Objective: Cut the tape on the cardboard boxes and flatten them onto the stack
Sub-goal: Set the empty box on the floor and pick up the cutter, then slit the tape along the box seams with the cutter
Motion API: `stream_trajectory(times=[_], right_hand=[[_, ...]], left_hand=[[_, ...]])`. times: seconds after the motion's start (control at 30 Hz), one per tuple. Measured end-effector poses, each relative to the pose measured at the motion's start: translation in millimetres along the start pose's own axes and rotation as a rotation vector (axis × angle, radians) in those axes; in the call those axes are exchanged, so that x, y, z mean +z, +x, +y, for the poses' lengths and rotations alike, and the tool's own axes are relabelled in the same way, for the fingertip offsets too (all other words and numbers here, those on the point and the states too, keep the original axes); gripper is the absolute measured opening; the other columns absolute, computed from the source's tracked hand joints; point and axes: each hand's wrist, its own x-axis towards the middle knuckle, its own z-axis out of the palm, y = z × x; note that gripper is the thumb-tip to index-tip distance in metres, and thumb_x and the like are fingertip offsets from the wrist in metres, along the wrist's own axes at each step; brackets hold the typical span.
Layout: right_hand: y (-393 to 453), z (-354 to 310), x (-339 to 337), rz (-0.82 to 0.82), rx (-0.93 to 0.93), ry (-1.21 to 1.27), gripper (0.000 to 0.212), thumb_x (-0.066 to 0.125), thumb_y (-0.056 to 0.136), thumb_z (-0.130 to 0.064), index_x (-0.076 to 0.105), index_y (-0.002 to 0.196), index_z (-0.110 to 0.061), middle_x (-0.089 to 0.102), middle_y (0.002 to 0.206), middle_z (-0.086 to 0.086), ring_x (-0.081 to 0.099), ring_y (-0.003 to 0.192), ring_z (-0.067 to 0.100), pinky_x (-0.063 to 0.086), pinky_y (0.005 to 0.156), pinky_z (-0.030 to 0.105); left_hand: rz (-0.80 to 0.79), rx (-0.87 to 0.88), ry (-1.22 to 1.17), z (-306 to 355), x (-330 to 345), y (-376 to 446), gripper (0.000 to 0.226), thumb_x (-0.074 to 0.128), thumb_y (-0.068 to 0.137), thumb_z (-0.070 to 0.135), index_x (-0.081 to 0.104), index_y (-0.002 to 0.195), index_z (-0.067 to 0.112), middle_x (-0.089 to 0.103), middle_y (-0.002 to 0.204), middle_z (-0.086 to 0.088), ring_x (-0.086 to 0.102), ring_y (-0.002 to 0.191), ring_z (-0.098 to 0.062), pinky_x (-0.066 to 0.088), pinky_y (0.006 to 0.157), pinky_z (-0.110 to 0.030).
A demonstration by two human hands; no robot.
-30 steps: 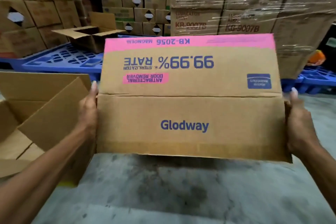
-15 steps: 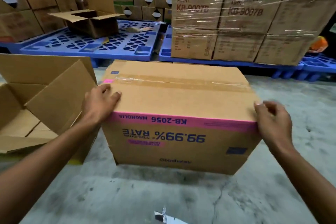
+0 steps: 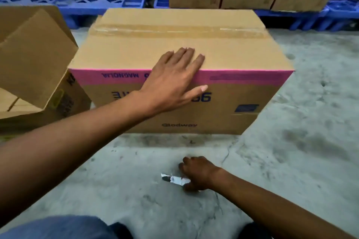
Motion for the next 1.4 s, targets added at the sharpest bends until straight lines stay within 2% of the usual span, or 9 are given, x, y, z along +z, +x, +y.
stream_trajectory(times=[0.27,0.47,0.57,0.63,0.77,0.87,0.93,1.1,1.4], right_hand=[[15.3,-13.8,5.9,0.001,-0.162,-0.213,0.029,0.058,0.087,-0.006,0.059,0.115,-0.001,0.063,0.115,0.02,0.062,0.103,0.037,0.049,0.08,0.039],[3.8,-1.4,-8.1,0.043,-0.006,-0.037,0.029,0.047,0.091,-0.01,0.054,0.118,-0.002,0.061,0.118,0.022,0.06,0.102,0.038,0.046,0.077,0.038],[-20.2,7.5,-60.1,0.225,0.096,0.067,0.033,0.047,0.091,-0.025,0.054,0.116,-0.005,0.063,0.112,0.021,0.061,0.1,0.038,0.041,0.072,0.035],[-44.0,16.6,-101.7,0.369,0.154,0.119,0.031,0.045,0.091,-0.03,0.055,0.111,-0.008,0.063,0.102,0.019,0.06,0.091,0.037,0.034,0.066,0.033],[-100.0,38.7,-170.2,0.659,0.174,0.357,0.011,0.045,0.09,-0.028,0.048,0.097,-0.019,0.052,0.078,0.006,0.048,0.07,0.028,0.03,0.052,0.033],[-125.6,62.4,-212.5,0.962,0.226,0.503,0.01,0.044,0.091,-0.023,0.05,0.099,-0.021,0.057,0.079,0.004,0.054,0.069,0.022,0.042,0.054,0.036],[-125.6,86.3,-230.1,1.068,0.34,0.56,0.01,0.043,0.093,-0.022,0.051,0.1,-0.021,0.061,0.087,0.006,0.057,0.076,0.022,0.049,0.061,0.04],[-107.7,134.8,-237.7,0.889,0.708,0.548,0.018,0.038,0.099,-0.025,0.046,0.109,-0.013,0.058,0.105,0.015,0.055,0.087,0.027,0.05,0.077,0.046],[-127.8,63.8,-233.2,0.605,0.643,0.512,0.016,0.036,0.099,-0.031,0.042,0.106,-0.018,0.053,0.089,0.003,0.055,0.078,0.02,0.046,0.06,0.034]], left_hand=[[0.025,0.013,0.057,-1.5,5.4,-1.9,0.075,0.033,0.093,0.06,0.024,0.148,0.01,0.029,0.152,-0.02,0.027,0.141,-0.034,0.023,0.113,-0.046],[0.036,0.041,0.038,-7.7,3.5,-1.7,0.07,0.034,0.093,0.058,0.031,0.146,0.011,0.036,0.149,-0.019,0.034,0.138,-0.033,0.03,0.109,-0.045],[0.035,0.053,-0.093,-14.3,-8.6,1.3,0.065,0.023,0.095,0.06,0.043,0.141,0.018,0.045,0.145,-0.012,0.041,0.134,-0.027,0.035,0.104,-0.042],[0.074,0.013,-0.281,-20.9,-16.9,4.2,0.066,0.018,0.095,0.059,0.062,0.116,0.014,0.064,0.119,-0.012,0.057,0.11,-0.026,0.047,0.089,-0.041],[0.154,-0.317,-0.616,-50.8,-30.0,13.8,0.077,0.014,0.091,0.064,0.062,0.085,0.004,0.069,0.098,-0.018,0.062,0.089,-0.034,0.05,0.079,-0.049],[0.193,-0.252,-0.488,-60.1,-28.7,10.7,0.069,0.014,0.094,0.058,0.065,0.098,0.01,0.068,0.101,-0.01,0.061,0.093,-0.026,0.049,0.083,-0.044],[0.069,-0.206,-0.358,-53.2,-21.6,5.7,0.067,0.01,0.094,0.056,0.057,0.124,0.02,0.059,0.129,-0.007,0.053,0.119,-0.02,0.041,0.103,-0.041],[-0.115,-0.23,-0.18,-47.8,-13.2,-0.3,0.071,0.001,0.089,0.057,0.022,0.15,0.027,0.02,0.158,0.001,0.016,0.145,-0.012,0.01,0.116,-0.029],[-0.129,-0.195,-0.254,-62.3,-35.4,-3.1,0.08,0.009,0.076,0.06,0.046,0.136,0.022,0.046,0.141,-0.002,0.041,0.128,-0.019,0.036,0.104,-0.035]])
